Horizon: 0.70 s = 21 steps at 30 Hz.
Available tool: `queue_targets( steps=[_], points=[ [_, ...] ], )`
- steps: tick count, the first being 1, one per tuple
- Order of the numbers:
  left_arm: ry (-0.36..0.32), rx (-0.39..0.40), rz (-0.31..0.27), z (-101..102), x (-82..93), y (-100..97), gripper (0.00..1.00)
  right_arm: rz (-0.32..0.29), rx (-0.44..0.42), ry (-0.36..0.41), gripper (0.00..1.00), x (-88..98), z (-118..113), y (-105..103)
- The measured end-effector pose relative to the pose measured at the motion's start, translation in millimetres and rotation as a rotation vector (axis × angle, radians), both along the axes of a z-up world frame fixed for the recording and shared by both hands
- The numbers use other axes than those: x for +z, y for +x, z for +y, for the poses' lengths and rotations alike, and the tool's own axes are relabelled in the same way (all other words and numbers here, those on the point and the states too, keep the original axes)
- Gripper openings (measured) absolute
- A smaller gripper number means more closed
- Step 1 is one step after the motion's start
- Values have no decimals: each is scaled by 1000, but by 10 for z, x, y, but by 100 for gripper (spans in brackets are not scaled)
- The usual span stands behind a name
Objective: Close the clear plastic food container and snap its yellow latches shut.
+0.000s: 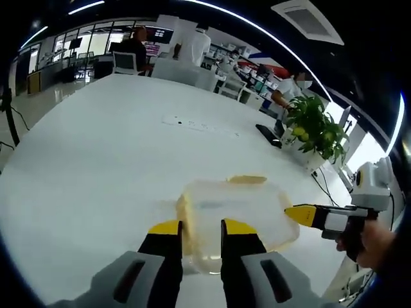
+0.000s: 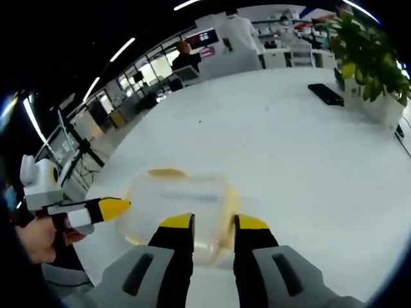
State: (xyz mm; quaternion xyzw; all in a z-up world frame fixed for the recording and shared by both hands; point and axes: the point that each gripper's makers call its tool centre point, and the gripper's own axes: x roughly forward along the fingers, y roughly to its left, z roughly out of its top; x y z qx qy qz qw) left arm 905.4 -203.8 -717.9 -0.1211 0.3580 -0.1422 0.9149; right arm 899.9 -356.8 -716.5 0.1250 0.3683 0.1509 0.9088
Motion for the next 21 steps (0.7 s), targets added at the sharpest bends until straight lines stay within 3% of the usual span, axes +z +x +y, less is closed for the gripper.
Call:
queue_targets(
  steps=[3, 11, 13, 21],
  points=[
    [2, 6, 5, 0, 5, -7, 14, -21, -24, 21, 18, 11, -4, 46],
    [-13, 13, 13, -37, 5, -24, 13, 3, -13, 17, 18, -2, -38, -12],
    [-30, 36, 54, -30, -56, -69, 12, 3, -16, 11, 18, -4, -51, -11],
    [-14, 14, 11, -30, -87, 8, 13, 10, 20, 6, 19, -17, -63, -32]
  ],
)
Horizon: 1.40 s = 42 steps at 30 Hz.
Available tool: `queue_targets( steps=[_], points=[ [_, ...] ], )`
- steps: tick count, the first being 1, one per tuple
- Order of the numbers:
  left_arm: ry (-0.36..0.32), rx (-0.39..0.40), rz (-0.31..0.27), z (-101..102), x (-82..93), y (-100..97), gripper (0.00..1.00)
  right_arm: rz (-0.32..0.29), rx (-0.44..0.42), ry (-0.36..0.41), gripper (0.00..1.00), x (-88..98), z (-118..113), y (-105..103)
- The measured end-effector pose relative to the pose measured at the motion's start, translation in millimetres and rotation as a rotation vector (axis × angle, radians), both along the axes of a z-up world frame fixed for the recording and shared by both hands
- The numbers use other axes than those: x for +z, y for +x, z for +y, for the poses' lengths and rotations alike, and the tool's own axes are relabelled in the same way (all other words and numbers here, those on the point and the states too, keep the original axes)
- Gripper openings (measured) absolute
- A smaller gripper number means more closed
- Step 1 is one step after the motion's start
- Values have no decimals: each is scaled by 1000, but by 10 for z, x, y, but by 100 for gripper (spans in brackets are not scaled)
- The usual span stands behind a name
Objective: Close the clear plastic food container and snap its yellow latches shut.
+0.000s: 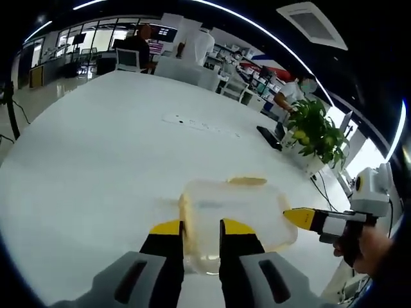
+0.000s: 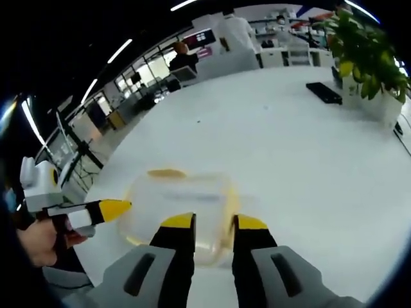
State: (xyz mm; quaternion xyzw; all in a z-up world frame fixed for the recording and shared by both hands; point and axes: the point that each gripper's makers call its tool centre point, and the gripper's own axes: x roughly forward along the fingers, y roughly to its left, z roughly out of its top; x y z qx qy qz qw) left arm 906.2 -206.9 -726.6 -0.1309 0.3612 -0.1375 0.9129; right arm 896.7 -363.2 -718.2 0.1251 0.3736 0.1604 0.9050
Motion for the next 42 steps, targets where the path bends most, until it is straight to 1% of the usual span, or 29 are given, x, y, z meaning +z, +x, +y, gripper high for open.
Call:
queue_targets(
  steps=[3, 5, 6, 7, 10, 12, 14, 18, 22, 24, 27, 29, 31, 34, 36, 42],
  points=[
    [-22, 2, 7, 18, 7, 11, 14, 0, -3, 15, 20, -3, -5, -5],
    [-22, -2, -4, 3, 14, 6, 15, -3, -10, 24, 21, -7, -2, -10],
    [-12, -12, -12, -1, 18, 8, 16, -5, -9, 26, 22, -14, 3, -2],
    [24, -93, -28, -48, 23, -20, 21, -8, 9, 24, 23, -18, 22, 0],
    [55, -126, -37, -105, 24, -33, 28, -3, 37, 6, 27, -17, 74, -15],
    [47, -124, -41, -81, 30, -13, 28, -13, 45, -10, 29, 6, 93, -12],
    [57, -142, -53, -58, 53, 1, 26, -27, 50, -13, 30, 44, 106, -1],
    [107, -203, -113, -43, 163, 63, 26, -40, 65, -32, 29, 61, 100, 29],
    [142, -253, -112, -46, 151, 61, 28, -49, 77, -40, 29, 98, 112, 39],
    [161, -279, -126, -51, 168, 61, 29, -59, 85, -50, 29, 129, 116, 47],
    [190, -319, -149, -61, 194, 71, 29, -81, 118, -69, 25, 182, 147, 62],
    [197, -342, -156, -81, 206, 80, 30, -95, 132, -76, 25, 205, 165, 91],
    [216, -370, -166, -99, 226, 82, 30, -101, 138, -66, 25, 217, 186, 113],
    [227, -413, -173, -149, 245, 77, 30, -105, 150, -59, 25, 222, 211, 136],
    [246, -437, -173, -157, 229, 76, 30, -103, 163, -56, 24, 212, 233, 147],
    [281, -492, -195, -190, 254, 71, 30, -98, 199, -49, 23, 187, 304, 167]
  ],
)
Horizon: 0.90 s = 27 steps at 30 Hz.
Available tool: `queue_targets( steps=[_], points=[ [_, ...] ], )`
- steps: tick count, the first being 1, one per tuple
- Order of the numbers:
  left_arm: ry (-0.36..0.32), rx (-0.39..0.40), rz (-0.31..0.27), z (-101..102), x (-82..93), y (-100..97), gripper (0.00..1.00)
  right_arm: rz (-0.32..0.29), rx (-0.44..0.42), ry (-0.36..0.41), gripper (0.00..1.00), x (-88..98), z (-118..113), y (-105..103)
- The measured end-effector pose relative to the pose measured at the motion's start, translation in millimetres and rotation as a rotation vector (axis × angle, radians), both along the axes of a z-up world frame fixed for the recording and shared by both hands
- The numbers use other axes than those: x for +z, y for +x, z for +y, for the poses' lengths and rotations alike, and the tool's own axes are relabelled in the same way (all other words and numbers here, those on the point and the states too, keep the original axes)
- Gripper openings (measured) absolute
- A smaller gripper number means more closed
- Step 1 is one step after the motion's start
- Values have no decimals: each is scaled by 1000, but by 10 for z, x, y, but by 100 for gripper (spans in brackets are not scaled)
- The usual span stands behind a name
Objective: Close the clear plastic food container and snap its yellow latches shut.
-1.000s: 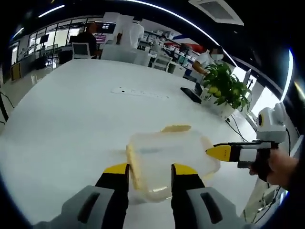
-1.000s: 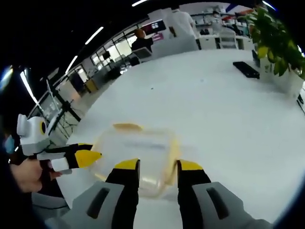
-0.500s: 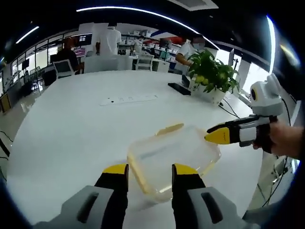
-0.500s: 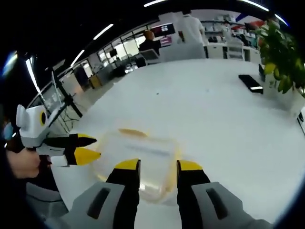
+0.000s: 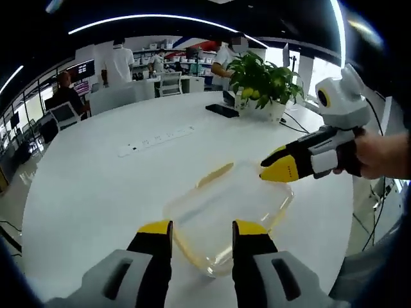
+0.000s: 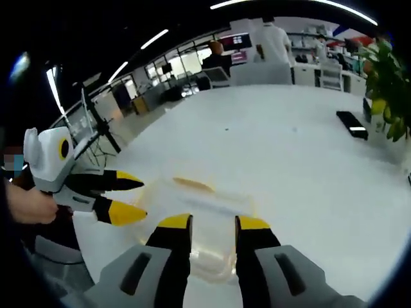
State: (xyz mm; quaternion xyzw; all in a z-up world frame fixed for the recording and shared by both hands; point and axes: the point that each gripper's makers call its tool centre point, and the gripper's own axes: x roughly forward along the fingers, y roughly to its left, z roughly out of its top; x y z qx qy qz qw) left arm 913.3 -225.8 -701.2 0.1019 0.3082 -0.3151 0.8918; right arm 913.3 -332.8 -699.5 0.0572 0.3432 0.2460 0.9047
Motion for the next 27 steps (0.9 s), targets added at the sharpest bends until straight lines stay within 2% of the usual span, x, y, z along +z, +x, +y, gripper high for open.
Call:
queue_targets(
  steps=[6, 11, 13, 14, 17, 27],
  points=[
    [4, -48, -13, -68, 44, 10, 30, 0, 39, 1, 21, 1, 63, 42],
    [21, -188, -36, -242, 83, -53, 29, -10, 89, -14, 20, 15, 142, 84],
    [37, -219, -31, -285, 75, -82, 29, -5, 105, -17, 18, 8, 176, 88],
    [40, -261, -28, -333, 74, -114, 28, -5, 121, -22, 16, 8, 204, 84],
    [59, -284, -39, -354, 71, -105, 28, -10, 138, -35, 16, 5, 249, 99],
    [56, -323, -22, -405, 56, -116, 28, -4, 197, -67, 17, -44, 365, 137]
  ],
)
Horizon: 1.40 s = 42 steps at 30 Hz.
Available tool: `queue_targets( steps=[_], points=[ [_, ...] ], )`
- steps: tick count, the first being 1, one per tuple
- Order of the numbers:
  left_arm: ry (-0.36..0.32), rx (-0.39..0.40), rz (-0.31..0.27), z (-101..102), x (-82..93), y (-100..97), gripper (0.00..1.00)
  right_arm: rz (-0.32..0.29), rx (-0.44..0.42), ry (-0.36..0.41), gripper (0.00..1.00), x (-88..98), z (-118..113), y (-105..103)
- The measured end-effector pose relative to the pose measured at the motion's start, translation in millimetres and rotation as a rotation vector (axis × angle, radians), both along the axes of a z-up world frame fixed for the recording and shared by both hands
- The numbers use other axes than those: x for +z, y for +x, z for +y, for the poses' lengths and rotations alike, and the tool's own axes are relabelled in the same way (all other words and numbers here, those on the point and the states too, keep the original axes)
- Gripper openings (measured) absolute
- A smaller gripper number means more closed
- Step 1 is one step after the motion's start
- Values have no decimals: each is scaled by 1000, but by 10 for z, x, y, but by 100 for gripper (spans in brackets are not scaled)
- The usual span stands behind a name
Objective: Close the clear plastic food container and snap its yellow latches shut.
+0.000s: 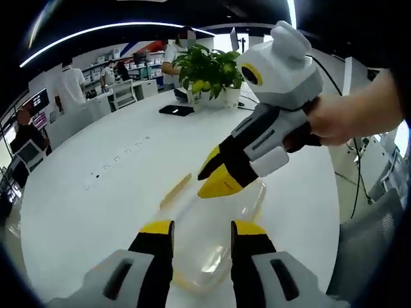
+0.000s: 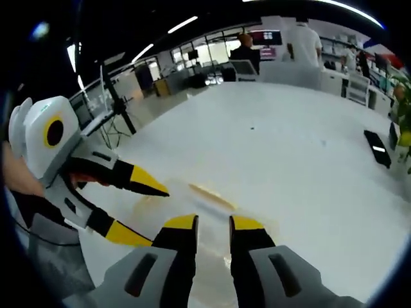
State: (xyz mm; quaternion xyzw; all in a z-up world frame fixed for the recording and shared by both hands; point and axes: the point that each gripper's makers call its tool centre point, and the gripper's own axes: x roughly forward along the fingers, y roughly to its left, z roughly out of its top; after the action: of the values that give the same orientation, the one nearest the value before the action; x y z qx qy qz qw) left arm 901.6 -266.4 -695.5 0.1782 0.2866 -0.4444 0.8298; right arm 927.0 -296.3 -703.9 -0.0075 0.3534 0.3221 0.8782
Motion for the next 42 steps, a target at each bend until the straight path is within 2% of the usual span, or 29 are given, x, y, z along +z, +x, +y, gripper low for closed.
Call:
queue_targets(
  steps=[12, 25, 34, 42],
  points=[
    [-17, -45, 12, -134, 10, -100, 28, -23, 72, -20, 19, 24, 140, 58],
    [-5, -82, 2, -194, -9, -164, 28, -23, 90, -29, 20, 24, 145, 90],
    [14, -117, -19, -224, -16, -210, 29, -23, 117, -41, 21, 8, 167, 109],
    [47, -160, -53, -240, -36, -234, 29, -25, 200, -69, 24, 17, 182, 167]
  ],
)
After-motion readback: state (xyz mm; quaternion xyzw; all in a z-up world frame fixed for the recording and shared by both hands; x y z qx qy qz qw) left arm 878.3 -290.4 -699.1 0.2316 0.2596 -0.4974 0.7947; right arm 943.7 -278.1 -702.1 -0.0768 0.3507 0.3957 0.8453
